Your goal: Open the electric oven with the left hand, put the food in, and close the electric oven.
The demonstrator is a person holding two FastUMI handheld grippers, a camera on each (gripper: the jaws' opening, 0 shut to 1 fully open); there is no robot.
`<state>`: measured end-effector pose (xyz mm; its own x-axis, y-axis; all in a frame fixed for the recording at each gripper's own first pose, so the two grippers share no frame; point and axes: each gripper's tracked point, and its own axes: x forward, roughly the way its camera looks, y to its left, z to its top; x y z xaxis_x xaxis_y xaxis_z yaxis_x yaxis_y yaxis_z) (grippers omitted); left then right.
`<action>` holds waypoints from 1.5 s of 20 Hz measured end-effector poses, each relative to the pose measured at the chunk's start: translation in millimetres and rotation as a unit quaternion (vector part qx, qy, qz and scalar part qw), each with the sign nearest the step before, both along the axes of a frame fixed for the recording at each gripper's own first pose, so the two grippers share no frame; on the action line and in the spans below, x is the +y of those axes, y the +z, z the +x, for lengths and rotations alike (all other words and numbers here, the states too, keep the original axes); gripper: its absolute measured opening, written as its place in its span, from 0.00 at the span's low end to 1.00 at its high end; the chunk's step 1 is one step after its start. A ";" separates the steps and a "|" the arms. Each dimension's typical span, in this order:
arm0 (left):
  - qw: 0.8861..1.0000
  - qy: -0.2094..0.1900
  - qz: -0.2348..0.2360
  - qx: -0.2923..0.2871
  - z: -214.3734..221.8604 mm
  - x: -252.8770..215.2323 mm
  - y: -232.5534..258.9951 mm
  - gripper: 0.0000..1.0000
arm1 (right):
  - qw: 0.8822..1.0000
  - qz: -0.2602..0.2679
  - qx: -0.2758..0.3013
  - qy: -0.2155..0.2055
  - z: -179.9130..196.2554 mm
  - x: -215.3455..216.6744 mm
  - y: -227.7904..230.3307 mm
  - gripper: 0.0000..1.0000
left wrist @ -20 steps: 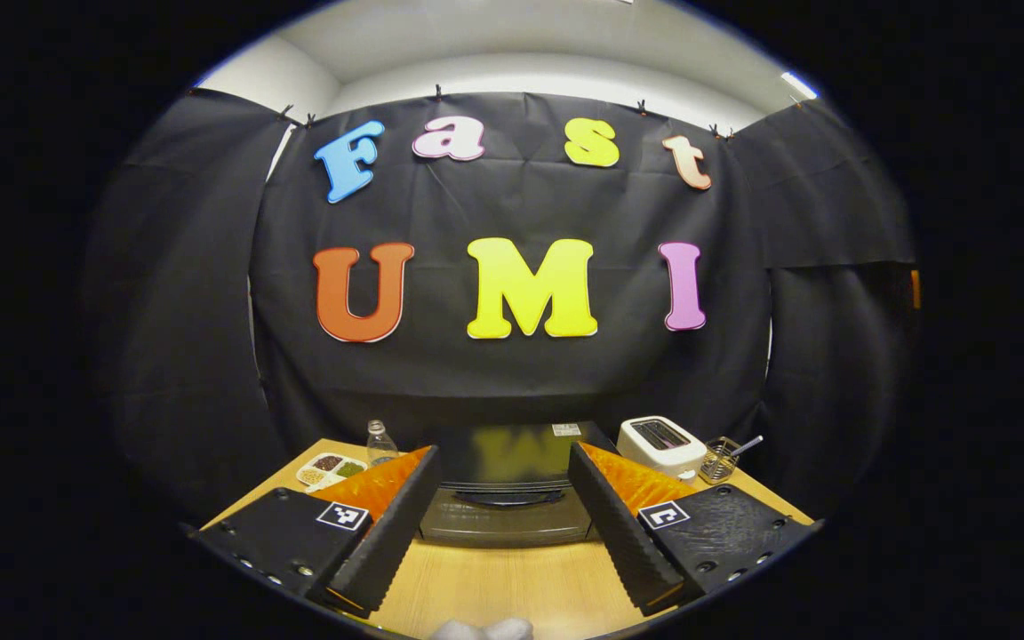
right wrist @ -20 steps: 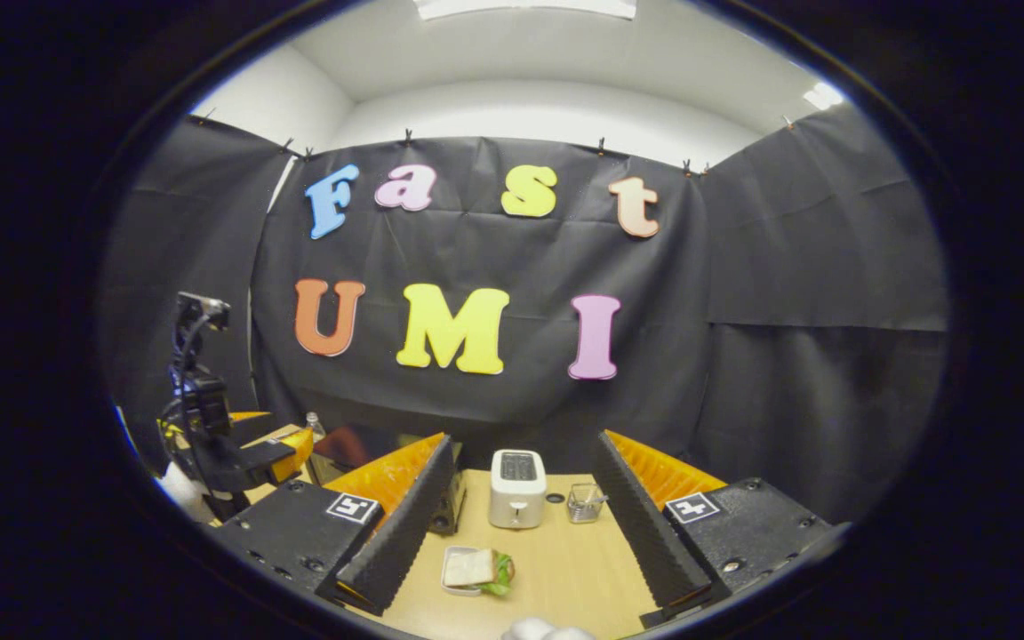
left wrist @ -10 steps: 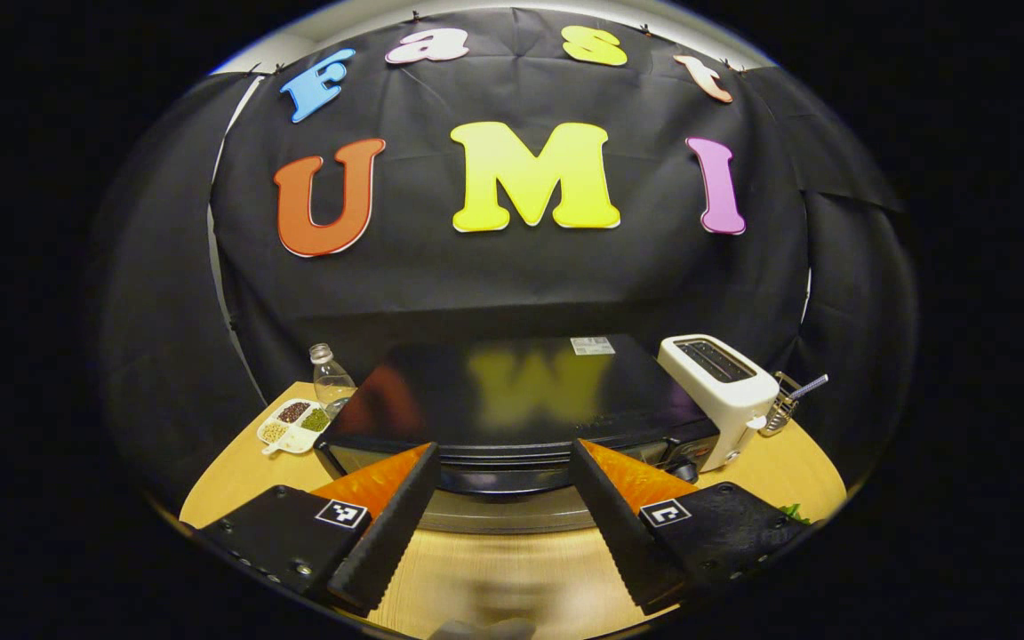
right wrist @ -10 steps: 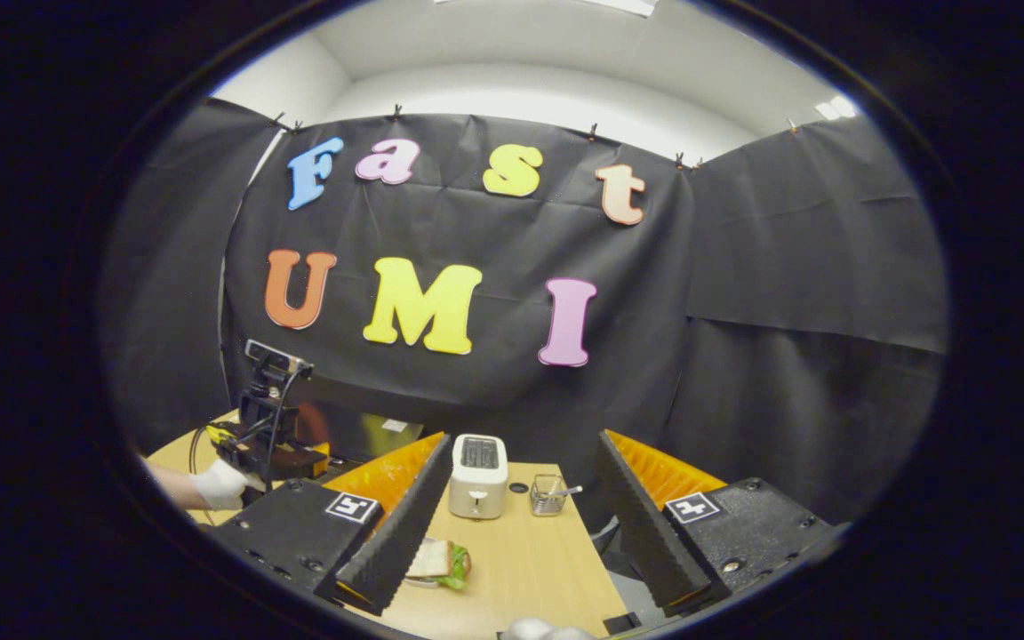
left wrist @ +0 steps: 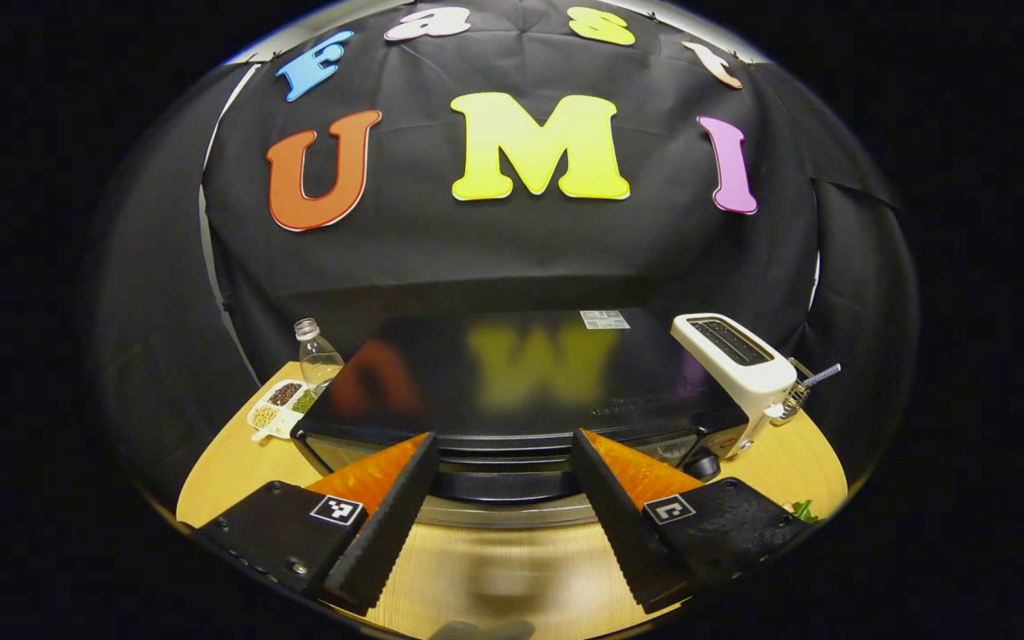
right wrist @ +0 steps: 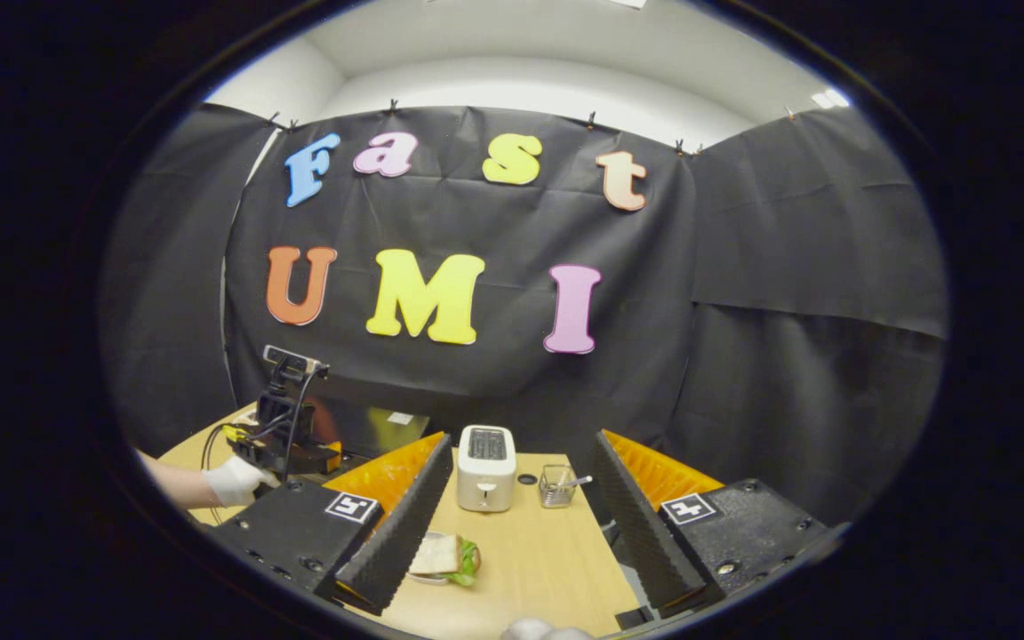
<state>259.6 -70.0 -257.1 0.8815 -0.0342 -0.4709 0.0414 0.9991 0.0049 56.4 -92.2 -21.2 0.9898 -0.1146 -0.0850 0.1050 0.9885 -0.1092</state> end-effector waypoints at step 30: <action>0.990 -0.009 -0.029 0.136 -170.7 -0.1 -119.5 0.98 | 0.999 -0.016 0.033 -0.007 -58.8 1.9 -54.5 1.00</action>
